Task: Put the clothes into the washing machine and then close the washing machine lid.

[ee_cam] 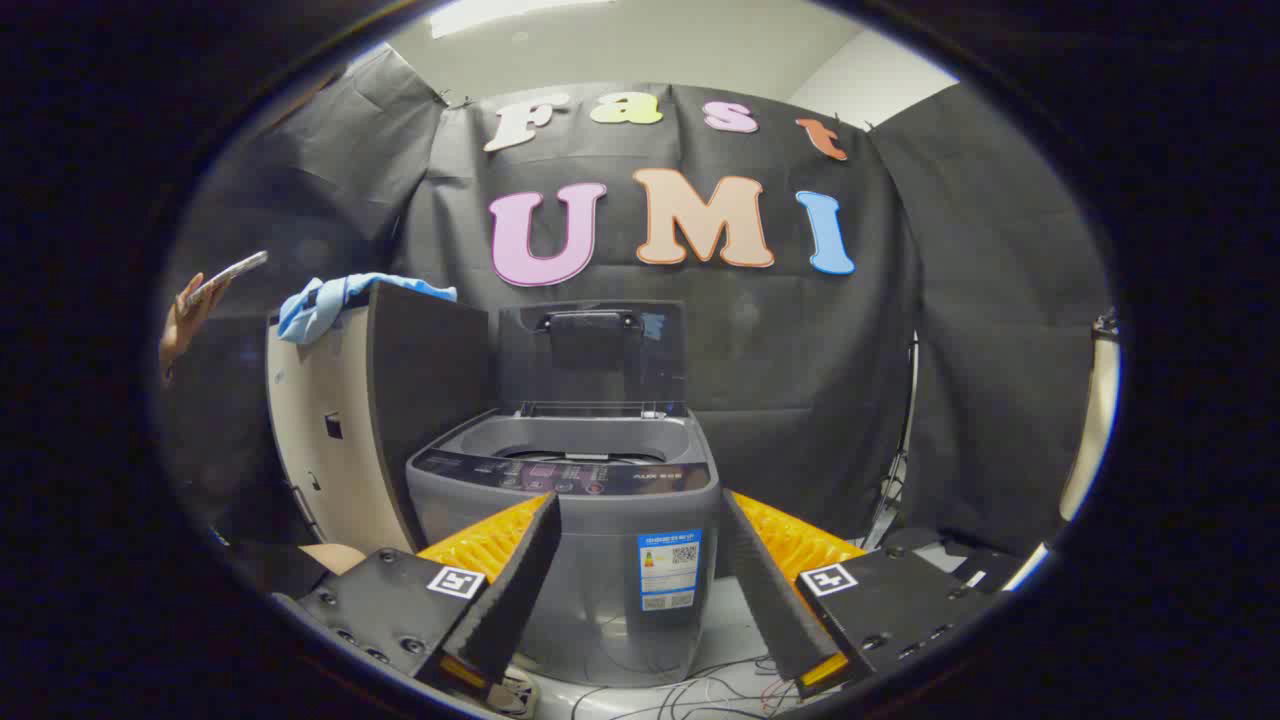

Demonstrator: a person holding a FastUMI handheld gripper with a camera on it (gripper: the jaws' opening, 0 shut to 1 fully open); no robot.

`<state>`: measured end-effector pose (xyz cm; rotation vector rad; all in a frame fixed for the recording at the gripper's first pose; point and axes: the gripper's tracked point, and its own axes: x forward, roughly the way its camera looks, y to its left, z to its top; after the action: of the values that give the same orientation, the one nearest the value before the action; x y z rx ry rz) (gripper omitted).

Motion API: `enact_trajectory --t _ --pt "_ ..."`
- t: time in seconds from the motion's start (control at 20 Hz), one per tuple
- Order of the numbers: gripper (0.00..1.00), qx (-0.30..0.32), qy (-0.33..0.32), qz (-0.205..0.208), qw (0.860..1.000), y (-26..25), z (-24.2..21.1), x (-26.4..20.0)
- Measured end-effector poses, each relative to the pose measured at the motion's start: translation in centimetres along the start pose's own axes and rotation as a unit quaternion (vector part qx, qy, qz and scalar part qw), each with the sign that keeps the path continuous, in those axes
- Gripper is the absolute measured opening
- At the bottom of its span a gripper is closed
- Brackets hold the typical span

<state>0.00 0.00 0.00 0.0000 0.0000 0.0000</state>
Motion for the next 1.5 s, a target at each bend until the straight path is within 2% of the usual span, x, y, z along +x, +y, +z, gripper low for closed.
enact_trajectory --t 1.0,1.2,1.5 --pt "0.98 0.002 -0.001 -0.011 1.000 0.5 0.5 0.5" --pt "0.98 -0.002 -0.013 0.006 1.000 4.4 5.2 3.1" --pt "0.98 -0.005 -0.065 0.096 0.993 15.1 15.4 8.6"
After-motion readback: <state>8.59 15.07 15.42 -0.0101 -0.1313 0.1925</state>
